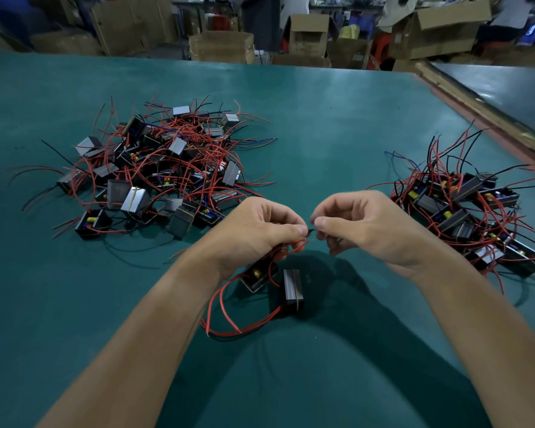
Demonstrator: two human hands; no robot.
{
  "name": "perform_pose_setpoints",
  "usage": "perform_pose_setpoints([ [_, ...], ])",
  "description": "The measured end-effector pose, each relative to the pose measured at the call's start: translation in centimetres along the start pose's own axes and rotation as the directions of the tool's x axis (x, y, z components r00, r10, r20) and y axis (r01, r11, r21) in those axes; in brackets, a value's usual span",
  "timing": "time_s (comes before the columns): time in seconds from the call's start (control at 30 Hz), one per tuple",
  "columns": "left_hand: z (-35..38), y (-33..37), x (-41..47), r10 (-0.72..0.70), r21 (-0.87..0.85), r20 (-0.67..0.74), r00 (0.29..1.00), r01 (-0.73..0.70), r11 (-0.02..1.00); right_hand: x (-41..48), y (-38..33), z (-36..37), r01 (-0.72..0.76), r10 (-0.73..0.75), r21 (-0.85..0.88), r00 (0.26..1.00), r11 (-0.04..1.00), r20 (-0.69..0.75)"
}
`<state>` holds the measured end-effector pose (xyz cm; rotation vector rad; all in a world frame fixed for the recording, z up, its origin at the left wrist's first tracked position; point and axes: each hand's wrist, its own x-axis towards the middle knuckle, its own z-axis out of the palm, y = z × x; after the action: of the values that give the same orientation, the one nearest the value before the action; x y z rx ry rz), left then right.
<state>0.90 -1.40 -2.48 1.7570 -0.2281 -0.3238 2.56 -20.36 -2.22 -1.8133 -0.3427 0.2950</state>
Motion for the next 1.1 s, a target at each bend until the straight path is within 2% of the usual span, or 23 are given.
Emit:
perform_pose_setpoints([
  [0.13, -0.1, -0.2, 0.3, -0.023, -0.018, -0.044, 0.999, 0.022, 1.000, 0.2, 0.3, -0.1, 0.126, -0.131, -0.052, 0.987, 0.991, -0.095],
  [0.3, -0.1, -0.3, 0.3, -0.012, -0.029, -0.061, 0.998, 0.010, 1.000, 0.2, 0.7, 0.1, 0.162, -0.185, -0.202, 0.978, 0.966, -0.100],
  [0.43, -0.1, -0.4, 0.4, 0.006, -0.033, -0.066, 0.998, -0.008, 0.999, 0.1, 0.5, 0.3, 0.146, -0.176, -0.226, 0.977, 0.963, -0.119],
  [0.53, -0.1, -0.5, 0.4, 0.027, -0.027, -0.066, 0.997, -0.029, 0.999, 0.0, 0.1, 0.4, 0.092, -0.117, -0.183, 0.985, 0.979, -0.127],
  [0.63, 0.2, -0.8, 0.4, 0.087, 0.014, -0.090, 0.992, -0.086, 0.996, 0.0, -0.3, 0.4, -0.043, 0.034, -0.077, 0.992, 0.996, -0.119],
  [0.83, 0.8, -1.4, 0.7, 0.290, 0.298, -0.128, 0.948, -0.242, 0.923, 0.0, -0.6, 0.4, -0.342, 0.344, 0.042, 0.938, 0.939, -0.039],
  [0.97, 1.2, -1.8, 0.7, 0.393, 0.396, -0.150, 0.907, -0.309, 0.865, 0.0, -0.6, 0.3, -0.399, 0.402, 0.086, 0.916, 0.913, -0.013],
  [1.1, 1.6, -1.6, 0.7, 0.436, 0.401, -0.180, 0.882, -0.339, 0.851, 0.0, -0.8, 0.3, -0.369, 0.374, 0.148, 0.927, 0.918, -0.007],
])
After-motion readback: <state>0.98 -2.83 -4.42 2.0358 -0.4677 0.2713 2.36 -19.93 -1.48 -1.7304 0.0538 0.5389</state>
